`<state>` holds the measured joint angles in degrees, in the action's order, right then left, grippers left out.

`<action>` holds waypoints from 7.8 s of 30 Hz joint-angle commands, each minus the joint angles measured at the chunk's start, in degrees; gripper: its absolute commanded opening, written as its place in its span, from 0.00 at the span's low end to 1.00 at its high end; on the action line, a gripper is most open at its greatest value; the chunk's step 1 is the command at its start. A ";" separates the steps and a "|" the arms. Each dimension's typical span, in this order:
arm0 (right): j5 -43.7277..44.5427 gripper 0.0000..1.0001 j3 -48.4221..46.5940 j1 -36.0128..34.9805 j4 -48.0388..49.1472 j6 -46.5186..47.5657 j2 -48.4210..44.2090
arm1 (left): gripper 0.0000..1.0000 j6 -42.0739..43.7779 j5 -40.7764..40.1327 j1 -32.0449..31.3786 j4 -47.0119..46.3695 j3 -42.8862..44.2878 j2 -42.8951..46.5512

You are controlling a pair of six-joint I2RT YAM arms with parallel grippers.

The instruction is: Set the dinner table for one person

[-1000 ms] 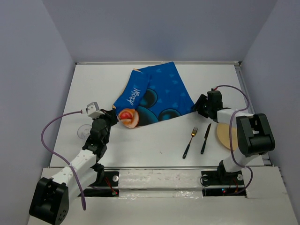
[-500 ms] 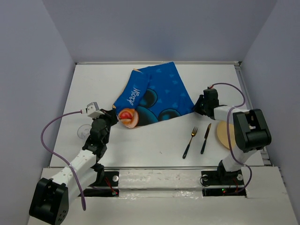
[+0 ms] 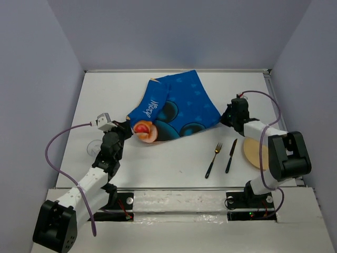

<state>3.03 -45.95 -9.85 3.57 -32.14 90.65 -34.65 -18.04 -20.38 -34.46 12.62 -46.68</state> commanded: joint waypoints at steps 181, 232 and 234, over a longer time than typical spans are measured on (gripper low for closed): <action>29.82 0.00 -16.16 -2.50 -32.49 7.34 -13.66 | 0.99 23.93 34.23 -5.55 38.85 25.52 23.30; -11.61 0.61 -47.39 -42.78 -10.71 13.69 19.21 | 0.99 22.52 -1.37 -0.45 38.85 28.95 36.22; -12.60 0.65 -48.26 -45.25 -8.77 11.50 20.61 | 0.99 22.18 -2.26 -0.36 38.50 29.65 36.13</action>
<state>2.59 -95.33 -48.93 -18.63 -11.92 110.41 -12.86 -15.00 -21.23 7.11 39.29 -11.00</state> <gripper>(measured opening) 0.616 0.989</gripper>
